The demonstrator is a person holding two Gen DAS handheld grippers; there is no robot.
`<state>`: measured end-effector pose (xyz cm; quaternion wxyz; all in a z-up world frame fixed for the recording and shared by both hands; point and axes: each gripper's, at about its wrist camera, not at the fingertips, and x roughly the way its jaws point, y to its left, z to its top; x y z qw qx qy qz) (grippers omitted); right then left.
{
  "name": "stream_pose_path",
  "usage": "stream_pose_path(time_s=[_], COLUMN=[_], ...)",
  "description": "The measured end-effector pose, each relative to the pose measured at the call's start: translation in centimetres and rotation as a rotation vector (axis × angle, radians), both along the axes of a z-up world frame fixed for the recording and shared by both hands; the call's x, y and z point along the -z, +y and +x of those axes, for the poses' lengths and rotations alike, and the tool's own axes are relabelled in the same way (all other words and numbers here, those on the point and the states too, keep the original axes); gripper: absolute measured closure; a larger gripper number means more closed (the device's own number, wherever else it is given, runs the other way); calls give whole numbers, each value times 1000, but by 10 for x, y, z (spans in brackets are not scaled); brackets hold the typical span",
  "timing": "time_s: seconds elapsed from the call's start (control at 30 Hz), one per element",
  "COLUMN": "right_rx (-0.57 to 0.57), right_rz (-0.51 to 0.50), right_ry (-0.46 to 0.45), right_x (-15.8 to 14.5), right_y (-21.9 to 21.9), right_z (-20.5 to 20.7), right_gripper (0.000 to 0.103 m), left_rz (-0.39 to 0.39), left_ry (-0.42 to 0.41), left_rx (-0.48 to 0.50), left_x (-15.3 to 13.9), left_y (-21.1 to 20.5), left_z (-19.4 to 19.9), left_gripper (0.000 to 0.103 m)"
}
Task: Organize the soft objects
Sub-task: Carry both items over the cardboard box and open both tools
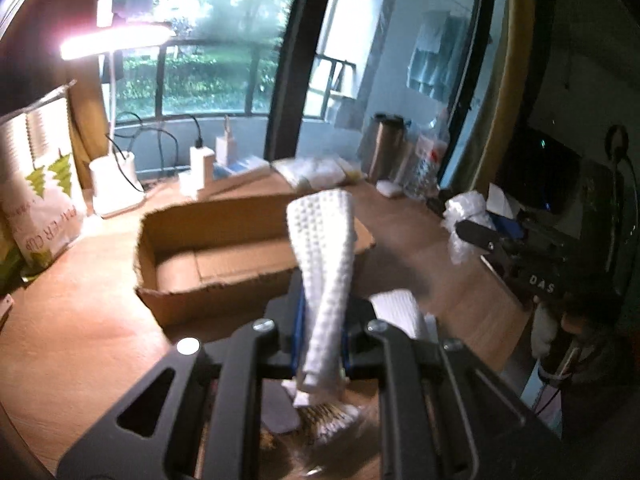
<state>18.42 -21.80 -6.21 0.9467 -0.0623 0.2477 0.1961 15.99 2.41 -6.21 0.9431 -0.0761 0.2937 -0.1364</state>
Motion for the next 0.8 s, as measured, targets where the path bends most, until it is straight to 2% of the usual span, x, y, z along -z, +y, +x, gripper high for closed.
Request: stream_pose_path(time_s=[0.37,0.8], right_rx=[-79,-115], right_rz=[2,0], right_ry=[-11,-1], right_x=[-12,-10], right_y=[36,59], right_z=[18,61], right_gripper=[56,56], left_rz=[10,-19], left_ry=[-61,-63], left_rx=[-134,-227], left_x=[-13,-3], left_y=[50,91], left_z=[-1,37], left_gripper=[89,89])
